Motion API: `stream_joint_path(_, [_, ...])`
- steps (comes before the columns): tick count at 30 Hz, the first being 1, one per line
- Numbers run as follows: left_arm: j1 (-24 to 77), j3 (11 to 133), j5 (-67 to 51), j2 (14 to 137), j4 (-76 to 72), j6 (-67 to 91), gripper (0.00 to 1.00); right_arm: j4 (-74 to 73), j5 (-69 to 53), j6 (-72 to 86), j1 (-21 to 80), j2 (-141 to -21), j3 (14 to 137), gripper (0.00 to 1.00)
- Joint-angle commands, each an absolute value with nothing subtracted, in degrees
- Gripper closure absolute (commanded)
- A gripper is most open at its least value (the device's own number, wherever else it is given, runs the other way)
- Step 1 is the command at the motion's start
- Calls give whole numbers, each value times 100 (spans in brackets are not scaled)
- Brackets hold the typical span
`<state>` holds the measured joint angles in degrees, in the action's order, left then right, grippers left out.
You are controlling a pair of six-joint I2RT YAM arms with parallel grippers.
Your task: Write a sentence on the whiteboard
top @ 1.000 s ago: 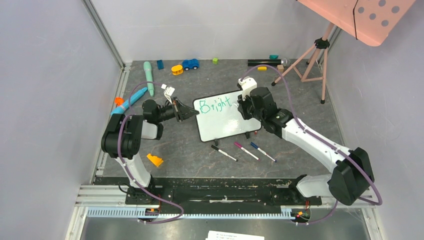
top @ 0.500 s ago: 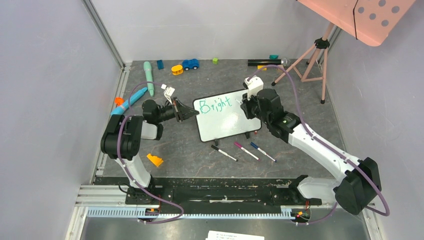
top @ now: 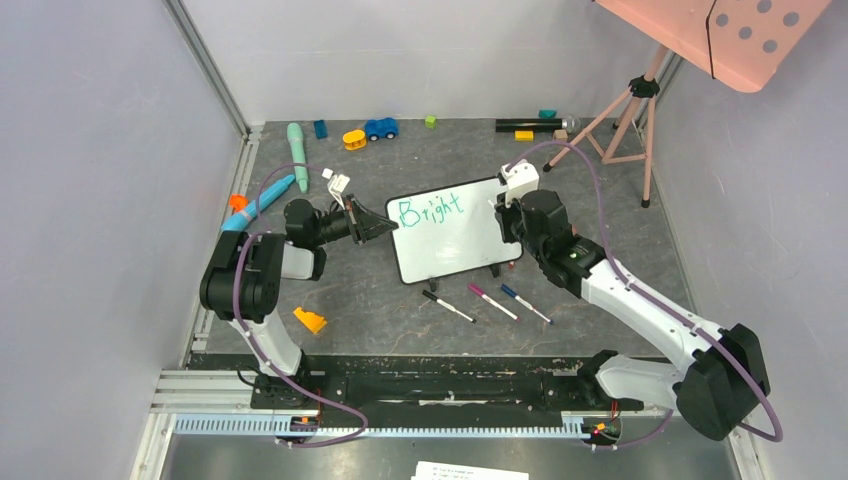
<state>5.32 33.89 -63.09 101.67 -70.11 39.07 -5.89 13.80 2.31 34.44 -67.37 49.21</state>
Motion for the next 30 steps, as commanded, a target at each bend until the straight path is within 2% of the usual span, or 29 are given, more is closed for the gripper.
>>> stream_joint_path(1, [580,3382,-6285,9949,-6931,3414,98,-45,1384,183,3424,-6398,4648,100])
stream_joint_path(21, [635,3468,-6364,9950,-6717,3274,98,-381,1052,113,3393,-6701,4981,100])
stream_joint_path(30, [633,3469,-6364,9949,-6721,3270,98,-437,481,72,3392,-6824,5122,100])
